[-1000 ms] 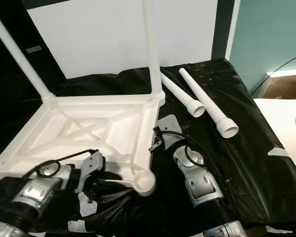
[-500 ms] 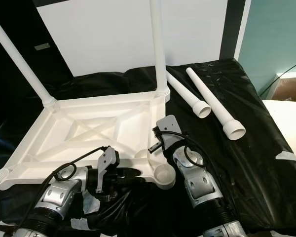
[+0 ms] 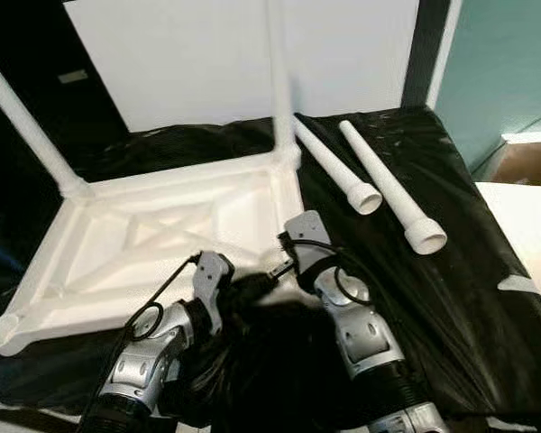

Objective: Building children table

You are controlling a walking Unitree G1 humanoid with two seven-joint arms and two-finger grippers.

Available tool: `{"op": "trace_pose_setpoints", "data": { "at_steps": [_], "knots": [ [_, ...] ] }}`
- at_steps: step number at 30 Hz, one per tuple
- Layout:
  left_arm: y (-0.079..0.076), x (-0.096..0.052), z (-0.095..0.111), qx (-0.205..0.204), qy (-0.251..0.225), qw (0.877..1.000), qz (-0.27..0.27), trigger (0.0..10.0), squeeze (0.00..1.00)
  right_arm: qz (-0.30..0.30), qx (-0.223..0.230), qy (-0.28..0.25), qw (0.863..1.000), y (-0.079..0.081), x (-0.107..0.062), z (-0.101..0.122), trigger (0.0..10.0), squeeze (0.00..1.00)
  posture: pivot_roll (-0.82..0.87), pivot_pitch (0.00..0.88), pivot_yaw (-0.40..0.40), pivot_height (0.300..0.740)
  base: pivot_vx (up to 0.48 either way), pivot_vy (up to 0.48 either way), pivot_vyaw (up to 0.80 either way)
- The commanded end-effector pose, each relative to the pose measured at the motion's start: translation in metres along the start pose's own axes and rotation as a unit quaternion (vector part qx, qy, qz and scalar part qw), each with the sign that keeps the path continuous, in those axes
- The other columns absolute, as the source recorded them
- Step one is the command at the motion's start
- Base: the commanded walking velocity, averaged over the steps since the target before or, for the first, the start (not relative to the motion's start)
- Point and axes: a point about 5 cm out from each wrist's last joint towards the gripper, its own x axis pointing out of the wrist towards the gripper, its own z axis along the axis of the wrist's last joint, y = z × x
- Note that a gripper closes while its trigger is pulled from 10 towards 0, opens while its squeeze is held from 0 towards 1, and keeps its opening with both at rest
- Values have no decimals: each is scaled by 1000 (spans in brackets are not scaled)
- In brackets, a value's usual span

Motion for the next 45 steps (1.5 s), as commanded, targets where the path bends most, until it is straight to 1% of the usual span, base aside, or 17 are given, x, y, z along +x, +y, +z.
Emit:
{"op": "trace_pose_setpoints", "data": {
  "at_steps": [1, 8, 10, 11, 12, 13, 15, 17, 18, 19, 25, 31, 34, 35, 36, 37, 45],
  "knots": [
    [4, -17, -24, -16, 43, 999, 21, 10000, 1000, -2, 2, -3, 1000, 2, 2, 1, 10000, 0, -4, 0, 113, 740, 0, 0, 0],
    [2, -21, -11, -17, -4, 1000, 16, 10000, 1000, -7, 3, -2, 1000, 2, 3, 0, 10000, 0, -3, 0, 113, 740, 0, 0, 0],
    [0, -23, -6, -18, -20, 1000, 8, 10000, 945, -7, 3, -2, 1000, 3, 3, 0, 10000, 0, -4, 0, 114, 740, 0, 0, 0],
    [-2, -25, 0, -24, -38, 999, -6, 10000, 784, -8, 3, -3, 1000, 2, 3, 0, 10000, 0, -6, 0, 114, 740, 0, 0, 0],
    [-3, -27, 4, -28, -51, 998, -17, 10000, 784, -9, 3, -2, 1000, 2, 3, 0, 10000, 0, -7, 0, 114, 740, 0, 0, 0],
    [-5, -28, 10, -38, -69, 997, -27, 10000, 624, -13, 3, -2, 1000, 1, 3, 0, 10000, 0, -9, 0, 115, 740, 0, 0, 0],
    [-8, -29, 18, -51, -93, 994, -40, 10000, 565, -17, 4, -3, 1000, -1, 3, 0, 10000, 0, -11, 0, 113, 740, 0, 0, 0],
    [-10, -27, 31, -73, -135, 987, -55, 10000, 235, -26, -3, -4, 1000, -5, 3, 0, 10000, 0, -14, 0, 112, 740, 0, 0, 0],
    [-11, -26, 37, -83, -154, 983, -60, 10000, 235, -29, -9, -5, 1000, -7, 3, 0, 10000, 0, -14, 0, 112, 740, 0, 0, 0],
    [-14, -25, 43, -98, -179, 976, -70, 10000, 0, -35, -15, -7, 999, -10, 3, 1, 10000, 0, -21, 0, 111, 740, 0, 0, 0],
    [-17, -23, 57, -134, -226, 961, -88, 10000, 0, -57, -26, -15, 998, -18, 3, 5, 10000, 0, -28, 0, 107, 740, 0, 0, 0],
    [-10, -4, 53, -118, -209, 971, -15, 10000, 0, -126, -89, -13, 988, -41, 3, 4, 10000, 0, -37, 0, 108, 740, 0, 0, 0],
    [-11, -2, 52, -121, -206, 971, -10, 10000, 0, -133, -110, -10, 985, -47, 4, 3, 10000, 0, -44, 0, 112, 740, 0, 0, 0],
    [-12, 0, 51, -122, -201, 972, -9, 10000, 0, -134, -130, -10, 982, -53, 6, 3, 10000, 208, -47, 0, 115, 740, 0, 0, 0],
    [-13, 1, 51, -124, -198, 972, -11, 10000, 0, -134, -142, -10, 981, -56, 8, 4, 10000, 208, -47, 0, 117, 740, 0, 0, 0],
    [-15, 0, 50, -124, -193, 973, -15, 10000, 0, -132, -154, -13, 979, -59, 10, 6, 10000, 1000, -46, 0, 122, 740, 0, 0, 0],
    [-16, -5, 48, -118, -178, 977, -20, 10000, 0, -132, -206, -3, 970, -70, 20, 10, 10000, 1000, -12, 0, 136, 740, 0, 0, 0]
  ]
}}
